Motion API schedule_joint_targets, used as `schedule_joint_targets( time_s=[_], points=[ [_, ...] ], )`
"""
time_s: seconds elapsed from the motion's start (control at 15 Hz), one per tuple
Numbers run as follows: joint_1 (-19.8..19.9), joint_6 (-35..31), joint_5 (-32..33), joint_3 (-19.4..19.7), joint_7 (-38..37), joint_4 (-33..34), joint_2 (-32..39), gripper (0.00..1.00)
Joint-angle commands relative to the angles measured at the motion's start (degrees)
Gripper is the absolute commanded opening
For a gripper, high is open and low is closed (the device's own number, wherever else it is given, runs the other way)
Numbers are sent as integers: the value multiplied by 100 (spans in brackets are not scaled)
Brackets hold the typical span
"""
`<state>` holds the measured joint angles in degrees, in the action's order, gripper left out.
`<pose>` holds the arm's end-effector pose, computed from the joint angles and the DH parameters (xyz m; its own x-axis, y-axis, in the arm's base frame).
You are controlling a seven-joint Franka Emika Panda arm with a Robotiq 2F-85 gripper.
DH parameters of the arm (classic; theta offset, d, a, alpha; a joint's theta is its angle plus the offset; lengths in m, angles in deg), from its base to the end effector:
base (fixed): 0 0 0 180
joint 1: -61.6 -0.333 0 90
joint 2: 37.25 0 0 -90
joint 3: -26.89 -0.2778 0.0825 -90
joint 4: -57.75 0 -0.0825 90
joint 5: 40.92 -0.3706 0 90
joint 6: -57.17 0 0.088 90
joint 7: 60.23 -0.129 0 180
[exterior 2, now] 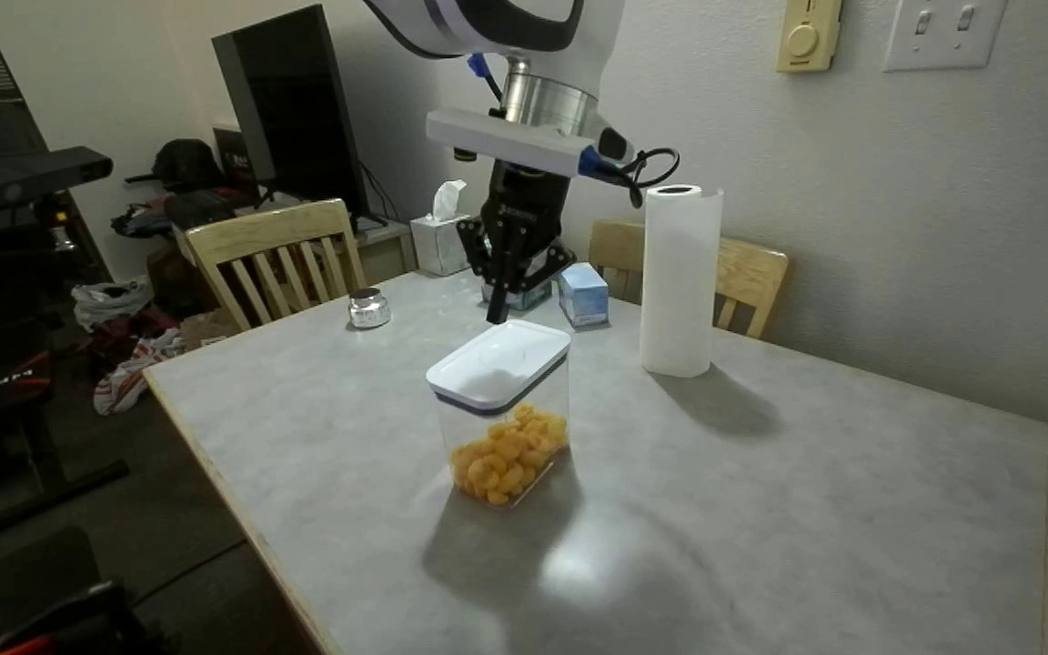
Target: Press the button atop the lid and then put the lid on the table
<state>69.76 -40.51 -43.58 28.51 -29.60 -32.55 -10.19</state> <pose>0.5987 -0.0963 0.2949 0.8930 0.3561 -0.2752 0.3106 -0.9301 -0.1959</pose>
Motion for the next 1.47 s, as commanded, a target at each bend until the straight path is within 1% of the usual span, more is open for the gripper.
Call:
schedule_joint_targets(
  time_s=[0.0, 0.27, 0.6, 0.8, 1.2, 1.4],
  points=[
    [77, -96, 144, -70, 136, 32, 67, 0],
    [90, -480, -14, -97, 1, 64, 234, 0],
    [96, -802, -55, -176, 28, 32, 443, 0],
    [91, -868, -107, -250, 11, 9, 557, 0],
    [54, -856, -212, -336, -117, -85, 538, 0],
    [4, -788, -205, -339, -308, -166, 443, 0]
  ],
)
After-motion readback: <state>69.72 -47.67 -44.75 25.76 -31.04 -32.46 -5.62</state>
